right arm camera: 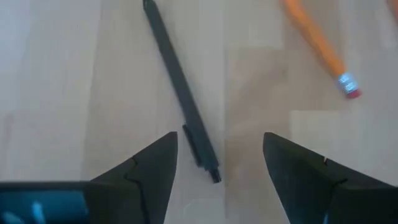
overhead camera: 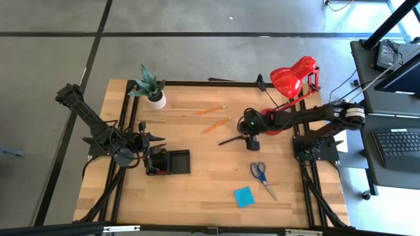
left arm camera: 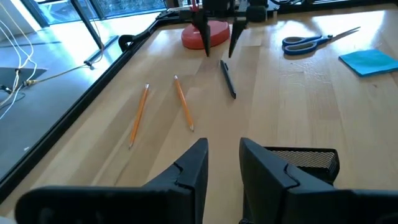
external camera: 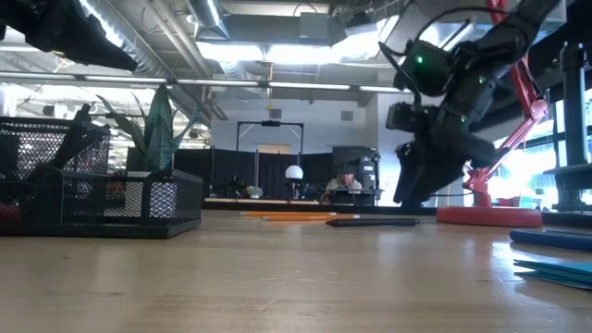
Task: Pick and place office supplies into organizer
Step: Put the black pen into the back left compartment of the desk organizer
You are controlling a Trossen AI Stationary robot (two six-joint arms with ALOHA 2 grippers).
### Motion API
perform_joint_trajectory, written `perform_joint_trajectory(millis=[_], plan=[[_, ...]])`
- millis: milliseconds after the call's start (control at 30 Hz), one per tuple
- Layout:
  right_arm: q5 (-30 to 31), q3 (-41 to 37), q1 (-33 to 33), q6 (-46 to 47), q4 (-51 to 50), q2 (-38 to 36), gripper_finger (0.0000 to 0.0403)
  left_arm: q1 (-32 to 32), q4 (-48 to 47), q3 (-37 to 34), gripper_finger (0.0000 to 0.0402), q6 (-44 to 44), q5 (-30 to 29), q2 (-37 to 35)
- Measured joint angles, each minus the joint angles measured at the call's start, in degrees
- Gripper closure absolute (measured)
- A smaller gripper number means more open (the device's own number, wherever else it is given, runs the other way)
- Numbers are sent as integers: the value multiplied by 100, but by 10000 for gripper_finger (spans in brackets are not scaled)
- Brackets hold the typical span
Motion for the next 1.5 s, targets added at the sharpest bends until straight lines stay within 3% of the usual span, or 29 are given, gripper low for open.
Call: perform_joint_trajectory(millis=[533, 1167, 1500], plan=[[-207, -52, 8, -48, 362, 896, 212, 0, -1, 0, 320, 3, 1, 0], [-163, -56, 13, -38, 343, 913, 358, 2, -1, 0, 322, 0, 0, 0], [-123, 162, 13, 144, 193, 860, 362, 95, 409, 0, 323, 114, 40, 0]])
